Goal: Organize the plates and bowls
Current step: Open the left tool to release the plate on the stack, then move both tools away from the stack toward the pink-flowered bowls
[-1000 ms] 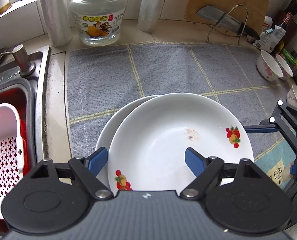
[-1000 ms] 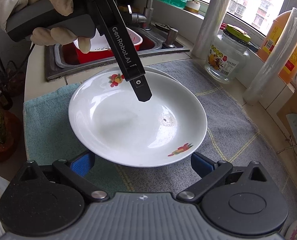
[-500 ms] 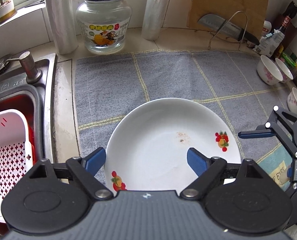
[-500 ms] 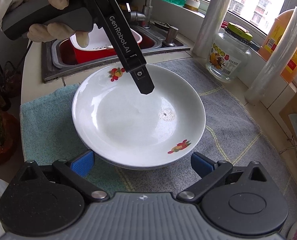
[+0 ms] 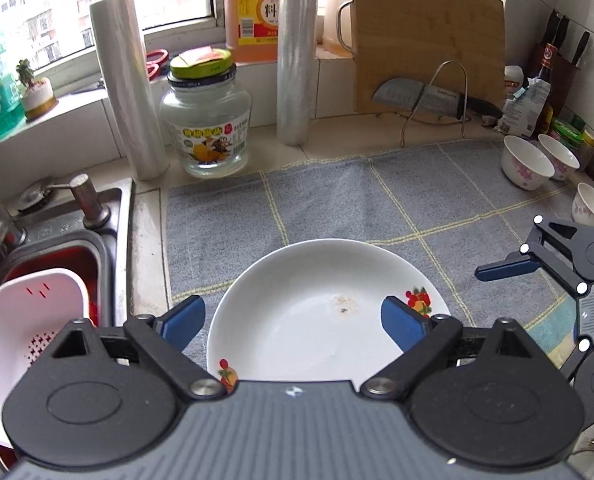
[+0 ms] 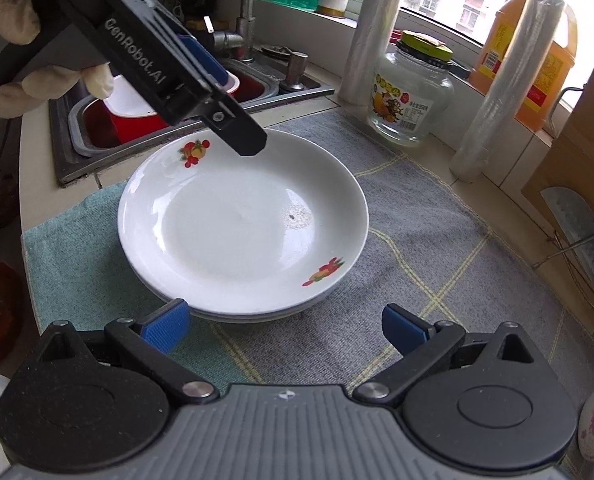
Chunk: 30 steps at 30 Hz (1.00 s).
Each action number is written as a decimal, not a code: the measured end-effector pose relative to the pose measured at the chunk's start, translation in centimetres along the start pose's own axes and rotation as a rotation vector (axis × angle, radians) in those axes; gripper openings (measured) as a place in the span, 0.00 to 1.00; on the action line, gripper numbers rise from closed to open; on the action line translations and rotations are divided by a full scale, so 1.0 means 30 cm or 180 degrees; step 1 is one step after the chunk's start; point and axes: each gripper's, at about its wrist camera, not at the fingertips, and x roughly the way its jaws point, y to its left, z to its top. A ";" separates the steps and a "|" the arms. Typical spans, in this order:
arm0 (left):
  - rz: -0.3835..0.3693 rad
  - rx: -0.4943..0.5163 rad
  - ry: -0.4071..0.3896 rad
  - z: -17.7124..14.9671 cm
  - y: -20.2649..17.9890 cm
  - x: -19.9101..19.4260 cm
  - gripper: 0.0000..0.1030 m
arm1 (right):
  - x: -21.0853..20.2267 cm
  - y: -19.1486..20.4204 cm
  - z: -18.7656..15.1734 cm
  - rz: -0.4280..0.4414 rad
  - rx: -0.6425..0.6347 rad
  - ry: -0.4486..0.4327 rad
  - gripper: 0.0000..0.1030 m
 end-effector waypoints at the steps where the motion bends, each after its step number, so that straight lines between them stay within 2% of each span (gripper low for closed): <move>1: 0.0043 0.0012 -0.0078 -0.008 -0.012 -0.015 0.92 | -0.007 -0.005 -0.003 -0.0059 0.0056 -0.0018 1.00; 12: 0.0269 -0.0130 -0.0350 -0.077 -0.099 -0.108 0.94 | -0.074 -0.073 -0.054 -0.0496 0.0691 -0.0146 1.00; 16: 0.0313 -0.0096 -0.0348 -0.082 -0.133 -0.114 0.95 | -0.103 -0.088 -0.077 -0.0659 0.0890 -0.0184 1.00; 30: -0.0242 0.0272 -0.0403 -0.049 -0.358 -0.064 0.95 | -0.249 -0.160 -0.279 -0.1195 0.1485 -0.0187 1.00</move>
